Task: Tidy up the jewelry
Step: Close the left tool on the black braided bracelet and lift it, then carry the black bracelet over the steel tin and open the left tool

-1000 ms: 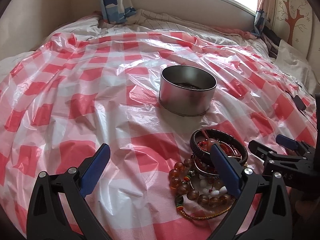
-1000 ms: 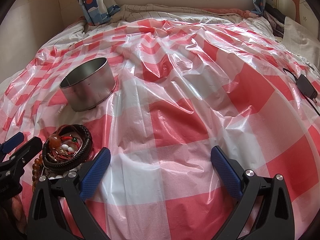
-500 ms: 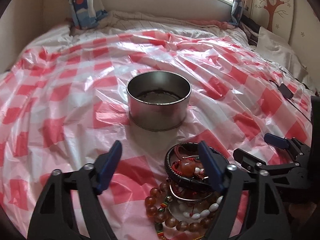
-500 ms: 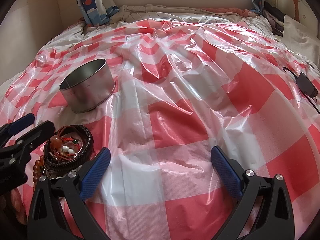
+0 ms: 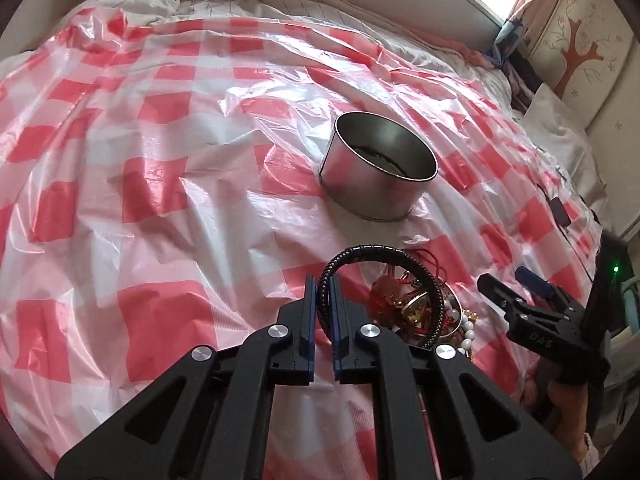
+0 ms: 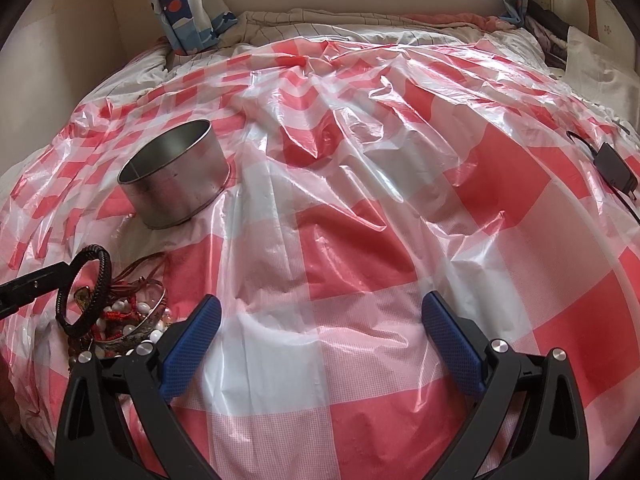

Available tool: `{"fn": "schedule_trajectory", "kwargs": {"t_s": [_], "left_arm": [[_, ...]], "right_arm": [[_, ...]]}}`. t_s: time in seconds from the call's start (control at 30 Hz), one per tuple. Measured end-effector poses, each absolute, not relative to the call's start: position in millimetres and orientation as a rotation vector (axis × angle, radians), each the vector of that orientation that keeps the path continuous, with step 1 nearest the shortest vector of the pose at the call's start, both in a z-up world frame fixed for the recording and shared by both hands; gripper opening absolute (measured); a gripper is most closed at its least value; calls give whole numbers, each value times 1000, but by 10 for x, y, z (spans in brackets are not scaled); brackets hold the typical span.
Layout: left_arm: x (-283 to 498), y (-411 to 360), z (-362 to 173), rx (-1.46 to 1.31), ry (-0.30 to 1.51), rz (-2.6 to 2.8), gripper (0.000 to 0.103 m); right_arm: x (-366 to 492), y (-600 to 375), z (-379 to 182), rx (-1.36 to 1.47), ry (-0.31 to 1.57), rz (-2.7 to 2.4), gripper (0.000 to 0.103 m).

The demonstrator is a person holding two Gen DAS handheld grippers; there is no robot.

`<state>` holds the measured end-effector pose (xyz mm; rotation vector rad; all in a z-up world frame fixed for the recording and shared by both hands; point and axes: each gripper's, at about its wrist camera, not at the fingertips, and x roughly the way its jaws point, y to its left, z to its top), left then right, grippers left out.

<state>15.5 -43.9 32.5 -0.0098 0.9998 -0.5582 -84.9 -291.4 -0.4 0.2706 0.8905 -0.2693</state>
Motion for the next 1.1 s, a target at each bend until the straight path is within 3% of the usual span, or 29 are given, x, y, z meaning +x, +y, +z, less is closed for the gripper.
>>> {"fn": "schedule_trajectory", "kwargs": {"t_s": [0.07, 0.2, 0.23, 0.3, 0.6, 0.97, 1.0, 1.03, 1.07, 1.1], "left_arm": [[173, -469, 309, 14, 1006, -544, 6], [213, -556, 126, 66, 1037, -536, 20], [205, -596, 111, 107, 1029, -526, 20], [198, -639, 135, 143, 1001, -507, 7], [310, -136, 435, -53, 862, -365, 6], [412, 23, 451, -132, 857, -352, 6], [417, 32, 449, -136, 860, -354, 6], [413, 27, 444, -137, 862, -358, 6], [409, 24, 445, -136, 862, -363, 6], [402, 12, 450, -131, 860, -368, 6]], "right_arm": [[-849, -2913, -3, 271, 889, -269, 96], [-846, -2902, 2, 272, 882, -266, 96], [-842, -2898, 2, 272, 882, -267, 96], [-850, -2884, 10, 267, 876, -262, 96], [-657, -2214, 253, 24, 856, -26, 96], [135, -1699, 26, -26, 1077, 342, 95], [181, -1679, -3, -17, 1097, 378, 90], [181, -1694, 4, -10, 1094, 388, 64], [180, -1728, 30, 1, 1092, 388, 30], [174, -1805, 68, 57, 1088, 410, 16]]}}
